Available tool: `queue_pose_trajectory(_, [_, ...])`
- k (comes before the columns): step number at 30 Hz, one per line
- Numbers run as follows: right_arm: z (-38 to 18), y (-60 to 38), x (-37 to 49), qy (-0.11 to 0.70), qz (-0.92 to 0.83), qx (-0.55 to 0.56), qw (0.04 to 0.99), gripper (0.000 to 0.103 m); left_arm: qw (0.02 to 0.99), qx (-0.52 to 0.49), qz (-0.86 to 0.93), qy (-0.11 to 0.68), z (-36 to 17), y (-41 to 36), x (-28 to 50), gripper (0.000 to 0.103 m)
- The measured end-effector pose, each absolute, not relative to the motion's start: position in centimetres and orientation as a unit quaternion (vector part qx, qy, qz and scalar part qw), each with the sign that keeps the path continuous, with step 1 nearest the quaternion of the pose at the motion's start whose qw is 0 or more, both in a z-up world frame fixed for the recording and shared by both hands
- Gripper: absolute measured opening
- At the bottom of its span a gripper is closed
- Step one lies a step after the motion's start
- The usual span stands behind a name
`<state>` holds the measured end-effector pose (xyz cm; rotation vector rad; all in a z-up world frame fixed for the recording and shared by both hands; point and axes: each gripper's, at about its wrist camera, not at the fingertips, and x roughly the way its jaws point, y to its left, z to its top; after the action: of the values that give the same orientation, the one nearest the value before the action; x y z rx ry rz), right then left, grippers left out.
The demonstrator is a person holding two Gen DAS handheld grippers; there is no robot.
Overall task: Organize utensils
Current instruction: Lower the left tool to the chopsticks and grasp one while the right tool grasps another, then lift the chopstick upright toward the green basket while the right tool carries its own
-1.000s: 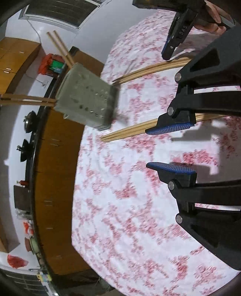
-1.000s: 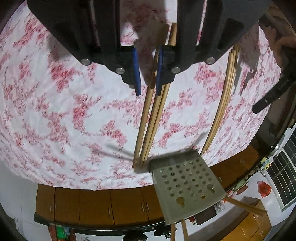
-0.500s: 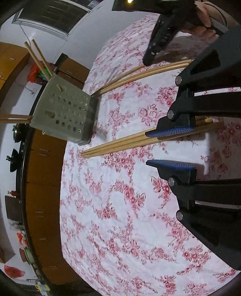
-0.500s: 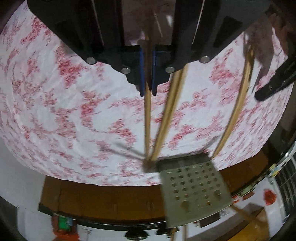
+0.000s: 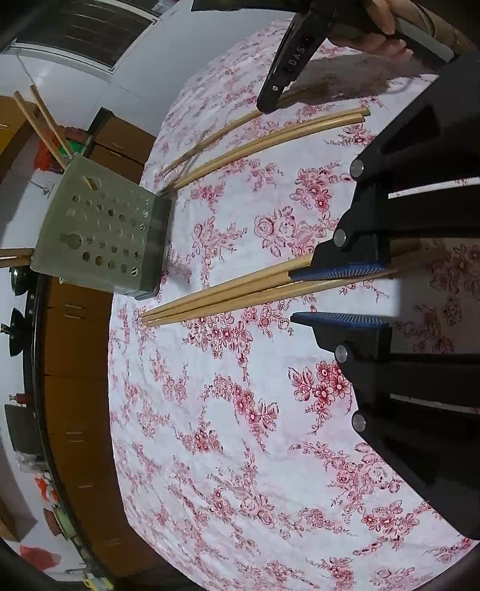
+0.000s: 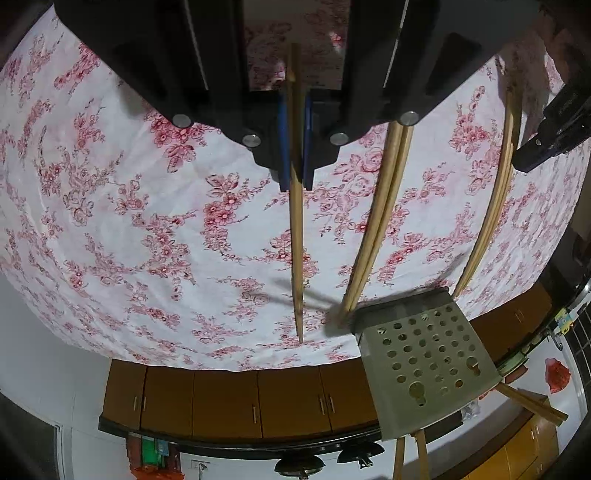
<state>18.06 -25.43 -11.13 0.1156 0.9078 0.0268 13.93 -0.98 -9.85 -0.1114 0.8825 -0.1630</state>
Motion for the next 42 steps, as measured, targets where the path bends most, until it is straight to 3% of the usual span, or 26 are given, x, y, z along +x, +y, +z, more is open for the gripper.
queue_pose_trajectory(5, [-11.1, -25.2, 17.8, 0.438, 0.018, 0.050, 0.897, 0.010, 0.900, -0.041, -0.070, 0.428, -10.0, -1.4, 14.4, 0.017])
queue_pose_trajectory(8, [-11.1, -24.6, 17.8, 0.436, 0.024, 0.040, 0.899, 0.012, 0.900, -0.039, -0.063, 0.429, -10.1, -1.2, 14.8, 0.009])
queue_pose_trajectory(11, [-11.2, -23.9, 17.9, 0.435, 0.029, 0.027, 0.899, 0.011, 0.901, -0.043, -0.051, 0.429, -10.0, -0.3, 15.4, 0.008])
queue_pose_trajectory(21, [-11.3, -25.0, 18.9, 0.423, 0.000, 0.028, 0.905, 0.009, 0.903, -0.051, -0.016, 0.427, -10.0, 3.8, 17.2, 0.008])
queue_pose_trajectory(42, [-11.4, -25.6, 18.9, 0.421, -0.001, 0.039, 0.906, 0.009, 0.903, -0.069, -0.024, 0.424, -10.1, 4.2, 17.2, 0.008])
